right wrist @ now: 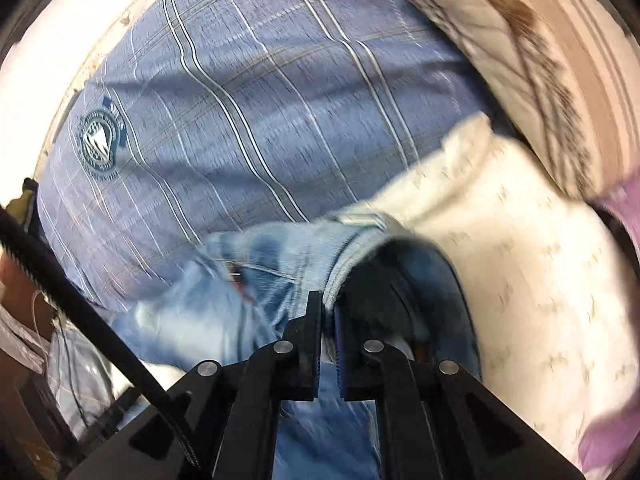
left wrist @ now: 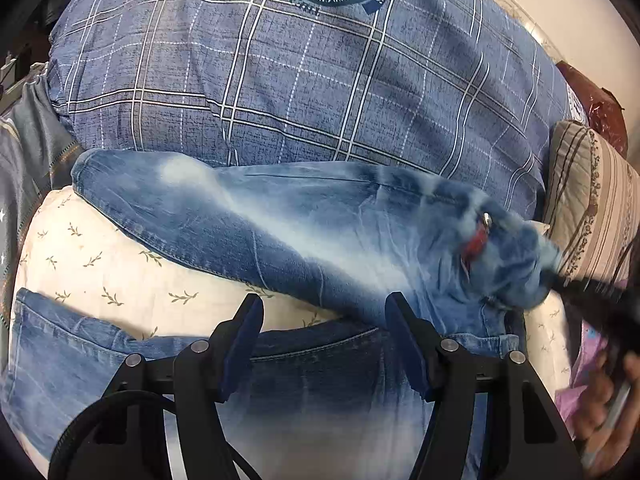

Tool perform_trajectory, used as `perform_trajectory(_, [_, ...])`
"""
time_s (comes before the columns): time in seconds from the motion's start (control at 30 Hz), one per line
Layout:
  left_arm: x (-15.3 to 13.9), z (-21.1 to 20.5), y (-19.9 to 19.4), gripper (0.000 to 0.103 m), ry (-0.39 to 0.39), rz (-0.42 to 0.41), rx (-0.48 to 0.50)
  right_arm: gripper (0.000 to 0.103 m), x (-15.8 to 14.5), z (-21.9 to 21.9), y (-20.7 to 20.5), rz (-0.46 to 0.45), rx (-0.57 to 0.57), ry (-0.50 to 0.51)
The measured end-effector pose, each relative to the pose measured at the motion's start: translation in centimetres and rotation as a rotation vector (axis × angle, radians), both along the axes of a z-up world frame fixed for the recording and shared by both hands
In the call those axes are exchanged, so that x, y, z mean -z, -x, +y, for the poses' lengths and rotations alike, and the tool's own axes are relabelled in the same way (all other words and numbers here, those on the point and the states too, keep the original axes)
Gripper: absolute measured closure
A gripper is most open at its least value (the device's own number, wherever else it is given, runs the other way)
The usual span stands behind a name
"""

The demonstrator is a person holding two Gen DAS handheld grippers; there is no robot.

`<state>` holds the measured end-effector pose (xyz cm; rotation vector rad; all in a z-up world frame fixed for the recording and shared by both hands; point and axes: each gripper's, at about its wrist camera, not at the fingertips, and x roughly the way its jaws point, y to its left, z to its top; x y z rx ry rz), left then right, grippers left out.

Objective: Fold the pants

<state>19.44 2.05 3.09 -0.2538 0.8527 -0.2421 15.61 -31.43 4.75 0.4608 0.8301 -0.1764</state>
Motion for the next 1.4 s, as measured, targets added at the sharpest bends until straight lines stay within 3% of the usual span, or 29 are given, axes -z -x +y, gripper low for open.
perform_trajectory(0.03, [0.0,0.0,0.0,0.04,0.0,0.001,-0.001,0.092,0.6,-0.4,-0.3,0.0,0.004,0.003])
perform_trajectory(0.1, [0.1,0.0,0.0,0.04,-0.001,0.007,-0.002,0.073,1.2,-1.4,-1.0,-0.041,-0.017,-0.017])
perform_trajectory(0.13, [0.2,0.1,0.0,0.04,-0.003,0.008,-0.004,0.053,1.2,-2.1,-1.3,-0.057,-0.01,-0.026])
perform_trajectory(0.17, [0.3,0.1,0.0,0.04,-0.007,0.006,-0.006,0.041,1.4,-2.9,-1.7,-0.067,0.001,-0.049])
perform_trajectory(0.2, [0.3,0.0,0.0,0.04,-0.01,0.005,-0.009,0.02,1.1,-3.7,-2.2,-0.084,0.005,-0.082])
perform_trajectory(0.23, [0.3,0.0,-0.1,0.04,-0.011,0.006,-0.011,0.015,1.1,-4.5,-2.4,-0.086,0.006,-0.095])
perform_trajectory(0.3, [0.5,-0.1,-0.3,0.04,-0.008,0.016,-0.008,0.015,1.0,-5.3,-4.5,-0.052,0.005,-0.115])
perform_trajectory(0.4, [0.5,-0.1,-0.5,0.04,-0.006,0.019,-0.004,0.017,1.7,-6.8,-7.6,0.016,0.023,-0.154])
perform_trajectory(0.47, [0.5,-0.2,-0.6,0.04,0.002,0.022,0.0,0.028,3.3,-7.1,-10.3,0.117,0.064,-0.15])
perform_trajectory(0.5, [0.5,-0.2,-0.7,0.04,0.004,0.024,0.004,0.046,4.4,-7.3,-11.8,0.163,0.071,-0.175])
perform_trajectory(0.53, [0.6,-0.3,-0.8,0.04,0.003,0.025,0.01,0.057,5.0,-7.3,-12.8,0.192,0.059,-0.177])
perform_trajectory(0.57, [0.6,-0.4,-0.8,0.04,0.004,0.026,0.016,0.064,5.5,-7.1,-13.8,0.229,0.058,-0.128])
perform_trajectory(0.6, [0.6,-0.5,-1.0,0.04,0.005,0.027,0.022,0.083,5.5,-6.8,-14.4,0.246,0.068,-0.07])
perform_trajectory(0.67, [0.8,-0.5,-1.3,0.04,0.018,0.034,0.035,0.096,4.5,-5.9,-14.5,0.22,0.057,-0.001])
perform_trajectory(0.8, [0.7,0.4,-2.5,0.039,0.163,0.11,0.065,0.098,-0.1,-2.8,-8.5,0.049,0.022,0.024])
perform_trajectory(0.87, [0.3,0.8,-3.5,0.036,0.267,0.151,0.072,0.098,-1.2,-1.5,-4.4,-0.01,0.007,-0.026])
perform_trajectory(0.93, [0.0,0.7,-4.9,0.032,0.336,0.188,0.06,0.098,-1.0,-0.7,-0.8,-0.033,-0.001,-0.065])
perform_trajectory(1.07, [-0.3,-0.9,-9.2,0.03,0.437,0.27,0.018,0.098,-0.7,0.3,1.4,-0.038,-0.074,-0.09])
perform_trajectory(1.2, [0.1,-3.9,-14.1,0.027,0.399,0.354,-0.039,0.098,-1.0,0.0,1.7,-0.045,-0.111,-0.095])
perform_trajectory(1.3, [1.6,-6.2,-17.1,0.029,0.275,0.397,-0.083,0.098,-0.3,-0.6,2.6,-0.035,-0.129,-0.15])
perform_trajectory(1.33, [2.5,-6.7,-17.6,0.041,0.234,0.418,-0.099,0.098,-0.1,-0.8,3.1,-0.031,-0.138,-0.16])
perform_trajectory(1.37, [3.1,-7.0,-17.6,0.071,0.204,0.434,-0.118,0.098,0.0,-1.0,3.5,-0.014,-0.139,-0.157])
perform_trajectory(1.4, [3.8,-7.0,-17.3,0.084,0.181,0.448,-0.141,0.098,0.4,-1.3,4.0,0.004,-0.139,-0.16])
